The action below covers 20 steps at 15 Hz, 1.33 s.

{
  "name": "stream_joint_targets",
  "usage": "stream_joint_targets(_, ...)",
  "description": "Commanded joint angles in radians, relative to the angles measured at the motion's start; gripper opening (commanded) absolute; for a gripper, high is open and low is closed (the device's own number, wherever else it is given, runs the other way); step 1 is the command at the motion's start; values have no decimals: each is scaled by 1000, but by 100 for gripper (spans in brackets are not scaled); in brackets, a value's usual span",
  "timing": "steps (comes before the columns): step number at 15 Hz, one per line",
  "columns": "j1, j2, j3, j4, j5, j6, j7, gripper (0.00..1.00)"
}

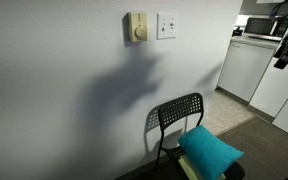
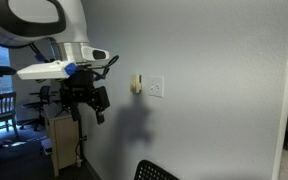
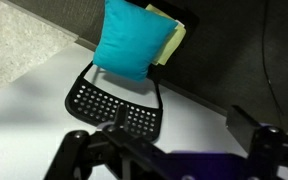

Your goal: Flip the left light switch up

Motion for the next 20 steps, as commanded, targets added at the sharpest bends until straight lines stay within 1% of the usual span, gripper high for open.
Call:
stream_joint_targets(1, 45, 155, 1, 94, -23, 25, -140, 100)
stream_joint_targets(3, 50, 236, 19, 149, -70, 39, -194, 100)
stream_joint_targets(4, 56, 270, 16, 174, -79, 50, -232, 100)
stream_joint_targets(5, 46, 174, 22, 103, -50, 34, -167, 100)
stream_joint_targets(7, 45, 208, 27, 121, -52, 36, -168, 100)
stream_joint_targets(9, 46, 196, 27, 119, -52, 34, -167, 100)
stream_joint_targets(10, 54, 195, 13, 115, -30, 31, -194, 100)
stream_joint_targets(12, 54, 235, 14, 147, -44, 33, -223, 100)
stream_joint_targets(13, 51, 250, 20, 152, -74, 62, -246, 100)
stream_joint_targets(16, 52, 328, 42, 214, -189, 110, -329, 100)
stream_joint_targets(20, 51, 482, 87, 357, -305, 146, -411, 100)
